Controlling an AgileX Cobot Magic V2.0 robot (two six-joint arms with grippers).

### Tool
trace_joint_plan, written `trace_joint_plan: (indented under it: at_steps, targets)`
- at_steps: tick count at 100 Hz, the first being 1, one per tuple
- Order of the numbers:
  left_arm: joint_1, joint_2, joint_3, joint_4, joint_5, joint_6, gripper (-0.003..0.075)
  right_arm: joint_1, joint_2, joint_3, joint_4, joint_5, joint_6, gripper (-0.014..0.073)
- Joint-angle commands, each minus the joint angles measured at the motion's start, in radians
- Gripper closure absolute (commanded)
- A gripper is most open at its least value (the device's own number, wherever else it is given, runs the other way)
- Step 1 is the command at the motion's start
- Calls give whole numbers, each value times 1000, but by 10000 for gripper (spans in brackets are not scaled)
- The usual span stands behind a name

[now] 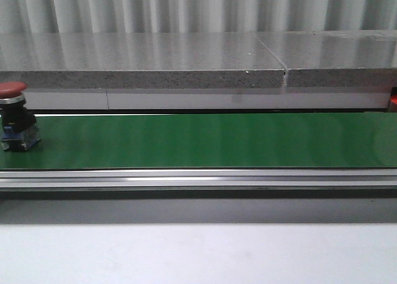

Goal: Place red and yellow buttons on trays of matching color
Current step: 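Carry the red button onto the green belt and open the left gripper, then move the left gripper to a yellow push-button and grasp it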

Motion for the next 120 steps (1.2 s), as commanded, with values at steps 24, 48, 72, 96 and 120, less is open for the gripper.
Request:
trace_joint_plan:
  at_steps: [24,48,72,96,120]
  targets:
    - [9,143,-38,4,-95,-11,81,2,-14,-5,-11,-79,-2,661]
    - [9,221,-59,4,-137,-2,81,2,-14,-5,-11,-79,-2,661]
    - [7,272,-142,-4,-123,17,81,2,-14,-5,-11,-79,-2,661]
    - [7,328,-191,-23,-98,35,81,2,-14,-5,-11,-79,-2,661]
    - [7,368,-194,-52,-98,64,82,2,-14,-5,-11,-79,-2,661]
